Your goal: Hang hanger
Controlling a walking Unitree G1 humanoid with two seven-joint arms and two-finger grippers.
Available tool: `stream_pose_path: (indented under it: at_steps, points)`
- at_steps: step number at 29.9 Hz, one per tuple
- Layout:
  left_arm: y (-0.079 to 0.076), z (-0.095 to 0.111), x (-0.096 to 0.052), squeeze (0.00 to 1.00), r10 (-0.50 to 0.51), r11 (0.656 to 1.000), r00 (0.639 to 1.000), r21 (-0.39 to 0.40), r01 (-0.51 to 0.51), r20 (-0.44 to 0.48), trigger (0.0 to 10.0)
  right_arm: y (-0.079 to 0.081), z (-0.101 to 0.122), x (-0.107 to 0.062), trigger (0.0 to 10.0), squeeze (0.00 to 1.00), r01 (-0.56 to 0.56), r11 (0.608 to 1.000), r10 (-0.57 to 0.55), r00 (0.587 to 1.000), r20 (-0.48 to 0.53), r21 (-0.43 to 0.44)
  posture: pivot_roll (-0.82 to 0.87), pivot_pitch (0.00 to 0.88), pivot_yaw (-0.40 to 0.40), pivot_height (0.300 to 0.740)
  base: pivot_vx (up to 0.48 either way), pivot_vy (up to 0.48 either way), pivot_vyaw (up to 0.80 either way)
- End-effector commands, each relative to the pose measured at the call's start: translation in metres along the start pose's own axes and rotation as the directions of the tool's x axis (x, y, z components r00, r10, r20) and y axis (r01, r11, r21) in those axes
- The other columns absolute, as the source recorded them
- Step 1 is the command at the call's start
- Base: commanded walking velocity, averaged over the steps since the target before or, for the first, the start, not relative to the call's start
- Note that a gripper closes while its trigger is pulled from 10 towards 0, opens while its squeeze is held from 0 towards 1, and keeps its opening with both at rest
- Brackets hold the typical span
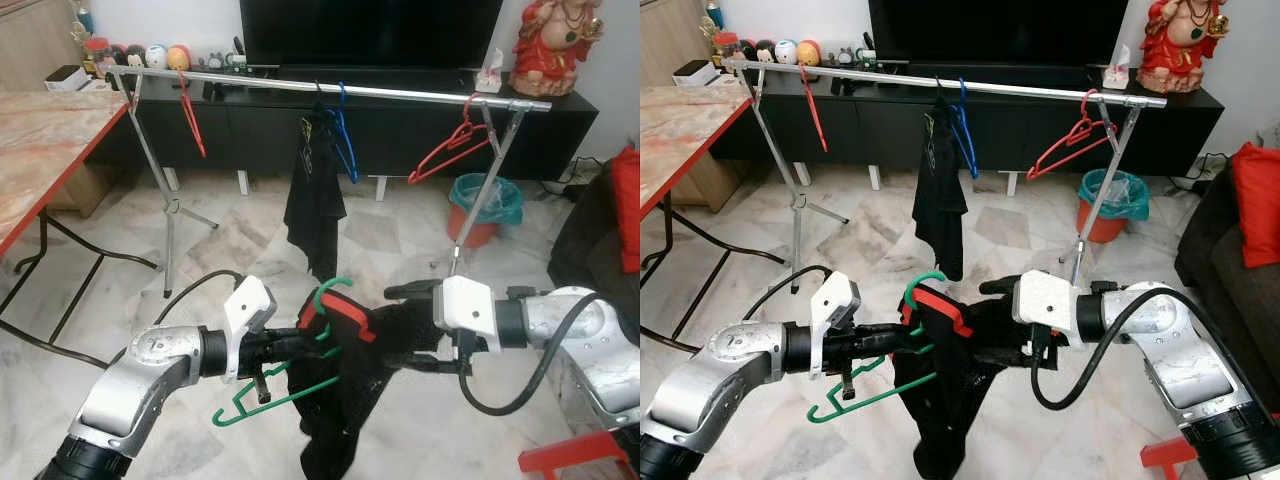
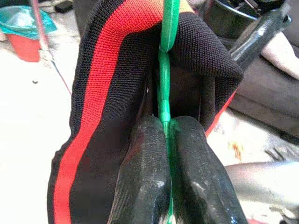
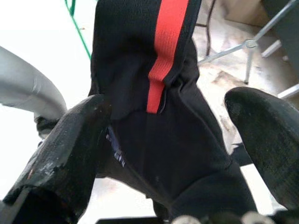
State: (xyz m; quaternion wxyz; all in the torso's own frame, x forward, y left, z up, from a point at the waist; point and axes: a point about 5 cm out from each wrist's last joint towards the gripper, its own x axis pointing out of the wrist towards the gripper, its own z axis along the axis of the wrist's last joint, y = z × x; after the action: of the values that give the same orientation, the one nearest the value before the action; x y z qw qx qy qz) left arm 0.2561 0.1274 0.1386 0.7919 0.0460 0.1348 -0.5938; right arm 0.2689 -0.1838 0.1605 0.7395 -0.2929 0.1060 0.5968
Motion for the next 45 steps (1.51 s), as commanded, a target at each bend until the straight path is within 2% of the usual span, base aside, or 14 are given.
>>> stream_pose_path:
  at_steps: [1,11,24,25,26,27,45]
  points:
    - [-0.006,0.015,0.004,0.0,-0.066,0.996,0.997,0.057,0.065,0.026,10.0,0.002,0.001,-0.002,10.0,0.0,-0.033,0.999,0.033,0.999,0.004,-0.012,-0.05,0.0,0.006,0.74,0.0,0.0,0.0]
    - [-0.015,0.021,0.006,0.0,-0.197,0.976,0.98,0.092,0.197,-0.008,10.0,0.002,-0.006,-0.001,10.0,0.0,-0.077,0.996,0.077,0.997,-0.022,-0.035,-0.04,0.0,0.005,0.74,0.0,0.0,0.0]
    - [-0.018,0.026,0.009,0.0,-0.237,0.966,0.971,0.105,0.237,-0.007,10.0,0.004,-0.008,0.005,10.0,0.0,-0.1,0.994,0.099,0.995,-0.024,-0.04,-0.04,0.0,0.003,0.74,0.0,0.0,0.0]
    - [-0.018,0.027,0.009,0.0,-0.239,0.965,0.971,0.106,0.238,-0.006,10.0,0.004,-0.008,0.006,3.7,0.0,-0.096,0.995,0.095,0.995,-0.024,-0.04,-0.04,0.0,0.002,0.74,0.0,0.0,0.0]
    - [-0.018,0.027,0.009,0.0,-0.239,0.965,0.971,0.106,0.238,-0.006,10.0,0.004,-0.008,0.006,3.7,0.0,-0.094,0.995,0.093,0.995,-0.025,-0.042,-0.04,0.0,0.002,0.74,0.0,0.0,0.0]
    - [-0.018,0.027,0.009,0.0,-0.239,0.965,0.971,0.107,0.238,-0.004,10.0,0.004,-0.007,0.007,0.0,0.0,-0.095,0.995,0.094,0.995,-0.021,-0.038,-0.04,0.0,0.002,0.74,0.0,0.0,0.0]
    - [-0.021,0.027,0.009,0.0,-0.25,0.962,0.968,0.108,0.249,-0.001,10.0,0.004,-0.003,0.008,0.0,0.0,-0.122,0.992,0.122,0.992,0.027,-0.011,-0.04,0.0,-0.003,0.74,0.0,0.0,0.0]
